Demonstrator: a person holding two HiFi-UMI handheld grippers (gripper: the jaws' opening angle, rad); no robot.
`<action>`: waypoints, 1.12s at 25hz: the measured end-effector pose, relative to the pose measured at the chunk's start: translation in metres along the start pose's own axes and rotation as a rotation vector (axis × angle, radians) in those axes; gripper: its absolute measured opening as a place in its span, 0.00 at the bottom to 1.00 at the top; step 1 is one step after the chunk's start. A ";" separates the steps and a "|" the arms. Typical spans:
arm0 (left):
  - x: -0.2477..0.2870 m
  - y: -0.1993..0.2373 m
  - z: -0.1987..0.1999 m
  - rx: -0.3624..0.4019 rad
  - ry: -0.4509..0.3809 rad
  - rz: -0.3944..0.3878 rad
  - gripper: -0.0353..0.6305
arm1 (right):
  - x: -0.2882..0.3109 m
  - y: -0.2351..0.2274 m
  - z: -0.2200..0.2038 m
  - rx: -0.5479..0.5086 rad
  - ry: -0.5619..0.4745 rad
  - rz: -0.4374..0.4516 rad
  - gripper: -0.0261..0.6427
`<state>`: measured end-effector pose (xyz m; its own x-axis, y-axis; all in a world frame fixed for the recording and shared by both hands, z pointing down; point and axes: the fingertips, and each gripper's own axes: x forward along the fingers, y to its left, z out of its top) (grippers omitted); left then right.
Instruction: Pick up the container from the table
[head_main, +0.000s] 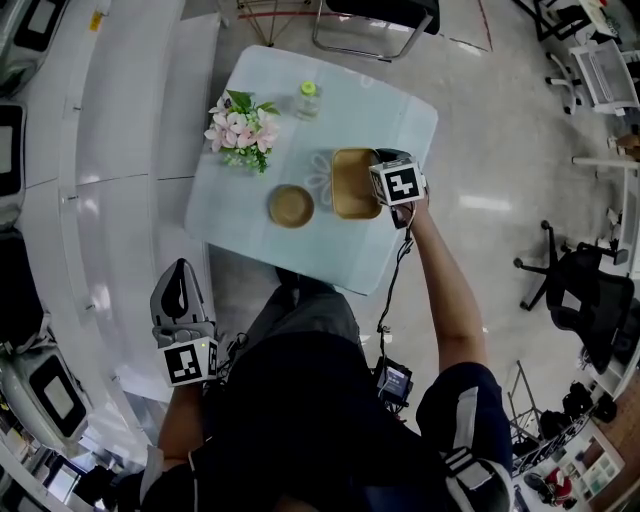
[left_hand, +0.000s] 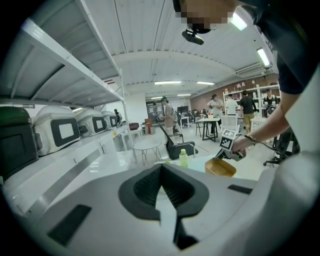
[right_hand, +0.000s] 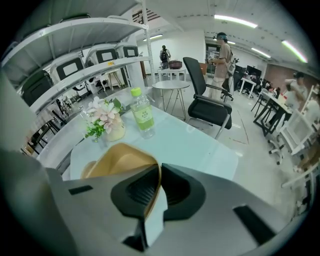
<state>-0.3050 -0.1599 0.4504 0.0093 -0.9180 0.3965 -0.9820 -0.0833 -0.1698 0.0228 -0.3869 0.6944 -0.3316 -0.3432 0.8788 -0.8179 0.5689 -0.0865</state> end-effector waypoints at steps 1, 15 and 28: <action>0.000 -0.001 0.001 0.001 -0.005 -0.004 0.06 | -0.006 0.002 0.000 0.008 -0.005 0.002 0.06; -0.012 -0.011 0.010 0.005 -0.064 -0.058 0.06 | -0.089 0.043 -0.003 0.041 -0.049 0.031 0.06; -0.032 -0.016 0.020 0.010 -0.117 -0.086 0.06 | -0.160 0.072 -0.014 0.066 -0.088 0.020 0.06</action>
<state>-0.2854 -0.1366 0.4219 0.1157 -0.9464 0.3017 -0.9746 -0.1667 -0.1493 0.0240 -0.2808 0.5538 -0.3855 -0.3984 0.8323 -0.8391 0.5266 -0.1366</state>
